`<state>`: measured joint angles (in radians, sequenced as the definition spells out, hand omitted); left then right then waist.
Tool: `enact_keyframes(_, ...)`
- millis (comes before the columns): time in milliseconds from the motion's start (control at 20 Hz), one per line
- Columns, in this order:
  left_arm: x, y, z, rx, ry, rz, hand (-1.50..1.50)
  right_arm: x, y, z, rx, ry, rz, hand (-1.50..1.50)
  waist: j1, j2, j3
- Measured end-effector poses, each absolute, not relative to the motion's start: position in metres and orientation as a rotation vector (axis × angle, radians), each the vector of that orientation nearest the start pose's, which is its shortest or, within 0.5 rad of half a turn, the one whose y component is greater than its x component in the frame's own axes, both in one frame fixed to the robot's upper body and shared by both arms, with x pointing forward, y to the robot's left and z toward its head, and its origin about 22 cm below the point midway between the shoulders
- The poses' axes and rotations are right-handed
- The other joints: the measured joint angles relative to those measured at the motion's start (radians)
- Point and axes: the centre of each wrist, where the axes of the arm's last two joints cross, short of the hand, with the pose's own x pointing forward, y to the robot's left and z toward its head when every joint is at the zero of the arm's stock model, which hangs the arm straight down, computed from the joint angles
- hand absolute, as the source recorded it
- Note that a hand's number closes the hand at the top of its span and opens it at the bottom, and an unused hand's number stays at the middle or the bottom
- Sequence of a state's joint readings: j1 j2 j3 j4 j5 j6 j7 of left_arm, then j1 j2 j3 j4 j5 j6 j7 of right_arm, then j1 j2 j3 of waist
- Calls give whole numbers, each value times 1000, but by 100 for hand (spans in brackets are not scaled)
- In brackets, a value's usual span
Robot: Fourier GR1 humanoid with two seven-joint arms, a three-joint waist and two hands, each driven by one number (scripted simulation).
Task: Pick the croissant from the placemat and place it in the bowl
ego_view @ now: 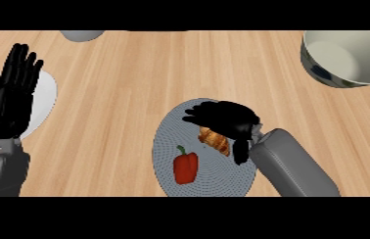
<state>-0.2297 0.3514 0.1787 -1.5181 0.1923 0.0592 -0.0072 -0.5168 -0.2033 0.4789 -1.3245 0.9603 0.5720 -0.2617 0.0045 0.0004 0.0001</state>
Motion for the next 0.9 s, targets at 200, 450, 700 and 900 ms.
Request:
enact_keyframes(200,291,330,87,233,-1787,26,0,323,-121,47,-171,-1380,1947,-150,0,0,0)
enact_keyframes(450,292,328,81,241,-1787,32,0,326,-120,30,-195,-1337,1944,-150,-1,0,0)
enact_keyframes(700,293,328,85,240,-1783,26,0,333,-112,18,-219,-1306,1952,150,1,-3,-2)
enact_keyframes(900,294,334,84,237,-1783,23,0,339,-118,19,-207,-1393,1949,150,-1,-3,-2)
